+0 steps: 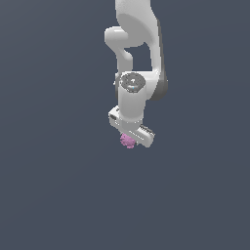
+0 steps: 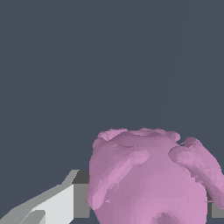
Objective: Pick up the object and move it to a goal position.
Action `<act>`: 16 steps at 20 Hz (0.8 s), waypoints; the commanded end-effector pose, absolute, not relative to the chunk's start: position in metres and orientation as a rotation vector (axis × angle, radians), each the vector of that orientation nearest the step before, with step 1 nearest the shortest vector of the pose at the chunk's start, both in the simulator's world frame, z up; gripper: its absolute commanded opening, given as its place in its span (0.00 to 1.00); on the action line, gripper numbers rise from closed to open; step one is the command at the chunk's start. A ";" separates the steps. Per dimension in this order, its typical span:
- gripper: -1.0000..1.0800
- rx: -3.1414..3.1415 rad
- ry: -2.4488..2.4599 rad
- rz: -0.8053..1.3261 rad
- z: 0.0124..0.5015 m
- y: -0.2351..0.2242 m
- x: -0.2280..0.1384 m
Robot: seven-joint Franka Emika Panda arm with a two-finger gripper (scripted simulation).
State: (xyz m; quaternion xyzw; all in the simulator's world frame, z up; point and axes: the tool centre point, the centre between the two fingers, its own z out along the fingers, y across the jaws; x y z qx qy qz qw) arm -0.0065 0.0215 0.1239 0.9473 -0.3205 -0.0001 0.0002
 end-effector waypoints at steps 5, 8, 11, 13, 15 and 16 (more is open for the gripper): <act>0.00 2.974 -1.007 0.001 0.193 0.045 0.004; 0.00 2.974 -1.007 0.002 0.225 0.057 0.009; 0.00 2.974 -1.007 0.002 0.256 0.068 0.015; 0.00 2.974 -1.007 0.002 0.277 0.075 0.018; 0.00 2.974 -1.007 0.002 0.297 0.082 0.022; 0.00 2.974 -1.007 0.002 0.306 0.085 0.023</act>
